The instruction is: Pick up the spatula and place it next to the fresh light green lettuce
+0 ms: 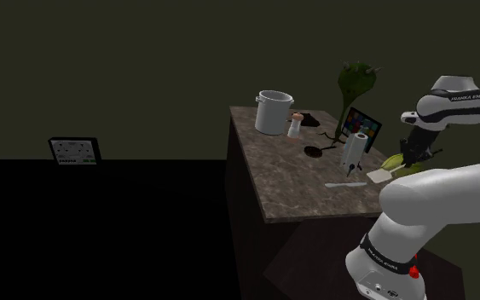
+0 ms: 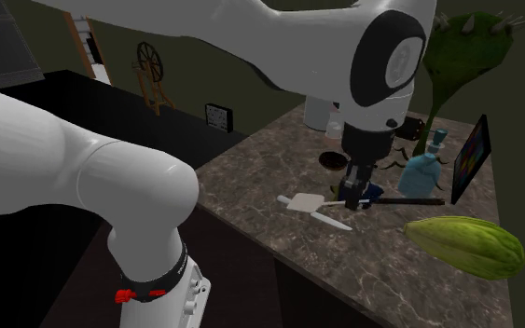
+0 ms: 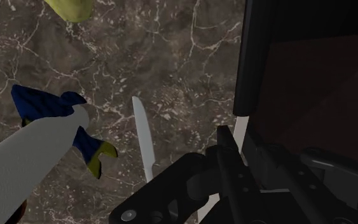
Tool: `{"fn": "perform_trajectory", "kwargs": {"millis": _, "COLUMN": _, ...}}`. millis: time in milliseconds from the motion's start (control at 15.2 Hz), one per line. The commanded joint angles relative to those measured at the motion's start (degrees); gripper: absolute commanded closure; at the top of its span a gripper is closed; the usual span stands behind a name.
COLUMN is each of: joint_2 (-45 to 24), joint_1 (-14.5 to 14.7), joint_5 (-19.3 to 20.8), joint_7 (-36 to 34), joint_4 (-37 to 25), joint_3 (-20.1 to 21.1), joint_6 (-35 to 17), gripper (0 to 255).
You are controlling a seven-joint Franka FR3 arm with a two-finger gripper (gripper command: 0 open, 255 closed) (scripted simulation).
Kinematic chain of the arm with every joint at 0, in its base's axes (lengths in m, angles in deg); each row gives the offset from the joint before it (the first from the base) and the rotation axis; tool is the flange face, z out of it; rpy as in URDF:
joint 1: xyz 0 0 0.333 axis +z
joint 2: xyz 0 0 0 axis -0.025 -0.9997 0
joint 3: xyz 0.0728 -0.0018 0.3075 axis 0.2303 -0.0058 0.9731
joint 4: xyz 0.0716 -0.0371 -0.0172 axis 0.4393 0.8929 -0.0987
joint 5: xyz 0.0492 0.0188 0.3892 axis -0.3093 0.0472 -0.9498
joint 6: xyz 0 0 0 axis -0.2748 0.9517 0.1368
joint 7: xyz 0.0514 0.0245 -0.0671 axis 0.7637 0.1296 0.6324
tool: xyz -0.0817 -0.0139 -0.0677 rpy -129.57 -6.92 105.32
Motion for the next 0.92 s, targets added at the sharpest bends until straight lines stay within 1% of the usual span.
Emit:
{"fn": "perform_trajectory", "kwargs": {"millis": 0, "joint_2": 0.75, "joint_1": -1.46, "joint_5": 1.27, "joint_7": 1.72, "joint_4": 0.27, "joint_3": -1.14, "joint_6": 0.01, "gripper": 255}}
{"fn": "perform_trajectory", "kwargs": {"millis": 462, "joint_2": -2.48, "joint_1": -0.12, "joint_5": 3.99, "joint_7": 0.78, "joint_4": 2.88, "joint_3": -5.99, "joint_6": -6.33, "gripper": 255}}
{"fn": "perform_trajectory", "kwargs": {"millis": 858, "joint_2": -6.18, "joint_1": 2.05, "joint_5": 6.23, "joint_7": -0.08, "joint_4": 4.56, "joint_3": -11.01, "joint_6": -12.31, "gripper": 255}}
